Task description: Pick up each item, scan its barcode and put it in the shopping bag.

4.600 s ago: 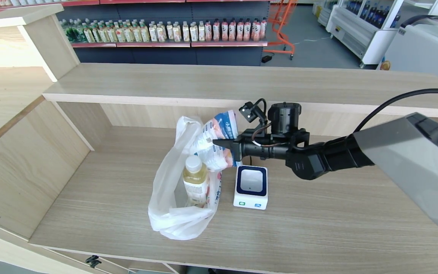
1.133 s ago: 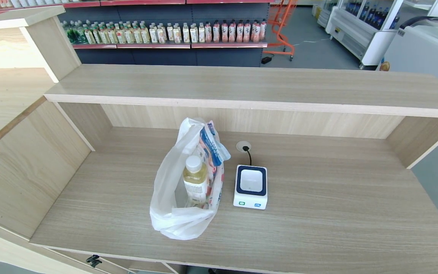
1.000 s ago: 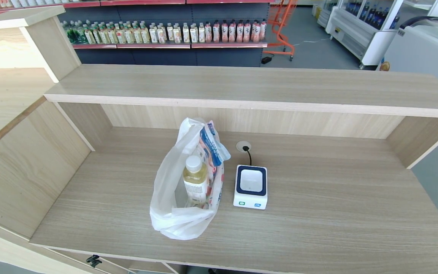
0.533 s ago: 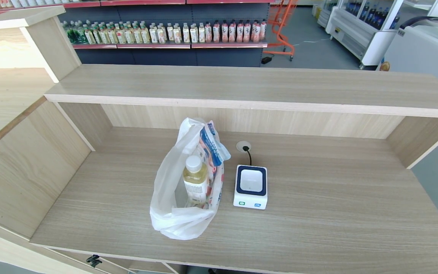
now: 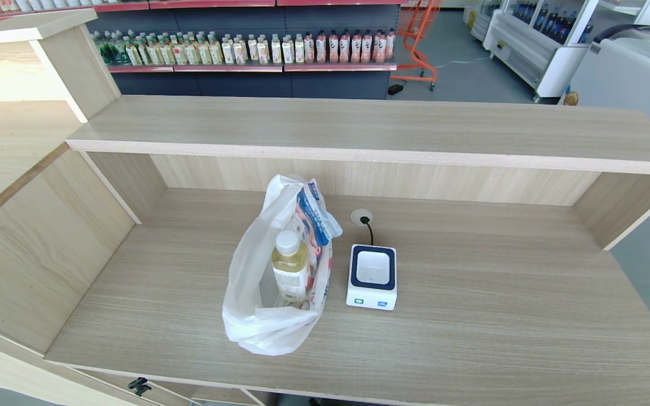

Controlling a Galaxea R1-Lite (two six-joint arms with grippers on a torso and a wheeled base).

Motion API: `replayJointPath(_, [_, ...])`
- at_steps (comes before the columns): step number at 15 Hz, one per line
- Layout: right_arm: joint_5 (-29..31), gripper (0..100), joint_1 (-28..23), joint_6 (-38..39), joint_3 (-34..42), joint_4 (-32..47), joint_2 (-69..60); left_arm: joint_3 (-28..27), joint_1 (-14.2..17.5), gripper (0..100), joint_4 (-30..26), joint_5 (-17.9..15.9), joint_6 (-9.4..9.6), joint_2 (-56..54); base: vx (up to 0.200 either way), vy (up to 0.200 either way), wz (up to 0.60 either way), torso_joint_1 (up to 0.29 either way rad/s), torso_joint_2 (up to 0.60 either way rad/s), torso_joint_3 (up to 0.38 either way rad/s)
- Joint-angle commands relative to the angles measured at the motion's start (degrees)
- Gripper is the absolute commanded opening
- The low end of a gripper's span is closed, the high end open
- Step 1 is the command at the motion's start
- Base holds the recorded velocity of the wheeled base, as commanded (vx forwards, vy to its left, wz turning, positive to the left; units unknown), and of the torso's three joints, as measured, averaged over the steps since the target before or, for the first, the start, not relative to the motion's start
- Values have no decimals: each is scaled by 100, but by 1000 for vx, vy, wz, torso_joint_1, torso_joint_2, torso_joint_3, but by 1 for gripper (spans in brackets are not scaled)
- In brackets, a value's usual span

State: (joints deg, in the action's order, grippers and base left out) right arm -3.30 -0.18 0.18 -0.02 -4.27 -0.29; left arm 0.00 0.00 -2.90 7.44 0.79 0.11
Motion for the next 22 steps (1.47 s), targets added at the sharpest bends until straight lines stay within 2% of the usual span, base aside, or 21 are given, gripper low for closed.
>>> replayJointPath(1, [-4, 0, 1, -1, 2, -4, 29, 0, 0, 100, 0, 3, 0, -2, 0, 0, 0, 0, 0, 0])
replayJointPath(5, [-4, 0, 1, -1, 2, -4, 29, 0, 0, 100, 0, 3, 9, -2, 150, 0, 0, 1, 2, 1])
replayJointPath(22, [-21, 0, 1, -45, 2, 5, 29, 0, 0, 100, 0, 3, -9, -2, 0, 0, 0, 0, 0, 0])
